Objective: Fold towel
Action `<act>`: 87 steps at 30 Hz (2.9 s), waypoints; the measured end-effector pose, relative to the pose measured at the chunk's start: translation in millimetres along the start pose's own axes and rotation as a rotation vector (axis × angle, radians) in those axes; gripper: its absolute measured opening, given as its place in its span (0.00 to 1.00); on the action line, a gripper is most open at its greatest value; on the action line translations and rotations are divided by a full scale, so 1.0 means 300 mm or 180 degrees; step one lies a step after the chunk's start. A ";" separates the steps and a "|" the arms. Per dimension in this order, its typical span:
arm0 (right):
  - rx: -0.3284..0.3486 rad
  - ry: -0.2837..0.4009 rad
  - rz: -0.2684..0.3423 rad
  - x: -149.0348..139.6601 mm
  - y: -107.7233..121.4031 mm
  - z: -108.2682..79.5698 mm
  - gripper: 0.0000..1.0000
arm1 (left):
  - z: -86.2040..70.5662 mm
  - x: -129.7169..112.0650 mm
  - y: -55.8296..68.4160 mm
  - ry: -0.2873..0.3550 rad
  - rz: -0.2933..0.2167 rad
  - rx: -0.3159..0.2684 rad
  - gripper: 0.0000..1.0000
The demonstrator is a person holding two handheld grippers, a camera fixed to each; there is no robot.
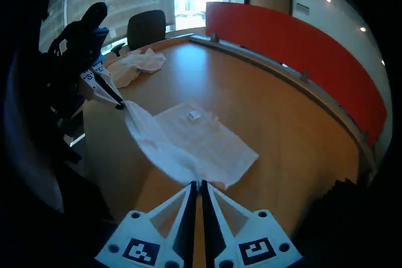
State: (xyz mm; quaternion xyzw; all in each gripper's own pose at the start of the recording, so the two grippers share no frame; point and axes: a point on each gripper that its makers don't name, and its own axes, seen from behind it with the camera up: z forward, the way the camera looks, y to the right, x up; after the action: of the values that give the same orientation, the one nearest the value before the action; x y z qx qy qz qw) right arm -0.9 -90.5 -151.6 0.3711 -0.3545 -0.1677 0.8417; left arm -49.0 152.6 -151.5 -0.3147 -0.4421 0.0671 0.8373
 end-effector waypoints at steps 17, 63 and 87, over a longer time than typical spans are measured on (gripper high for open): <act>-0.0094 -0.0066 -0.0048 0.060 0.156 0.131 0.07 | 0.128 0.136 -0.135 0.0082 -0.0004 0.0167 0.12; -0.0185 -0.0351 0.0295 -0.037 0.312 0.369 0.11 | 0.399 0.156 -0.298 -0.0159 -0.0107 0.0294 0.16; -0.0515 -0.0328 0.0303 -0.029 0.408 0.408 0.37 | 0.424 0.181 -0.387 -0.0118 -0.0199 0.0559 0.39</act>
State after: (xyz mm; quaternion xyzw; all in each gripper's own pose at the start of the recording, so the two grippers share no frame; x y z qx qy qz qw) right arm -92.8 -65.8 -6.8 0.2756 -0.3999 -0.1745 0.8566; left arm -135.2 141.3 6.8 -0.2248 -0.4595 0.0853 0.8550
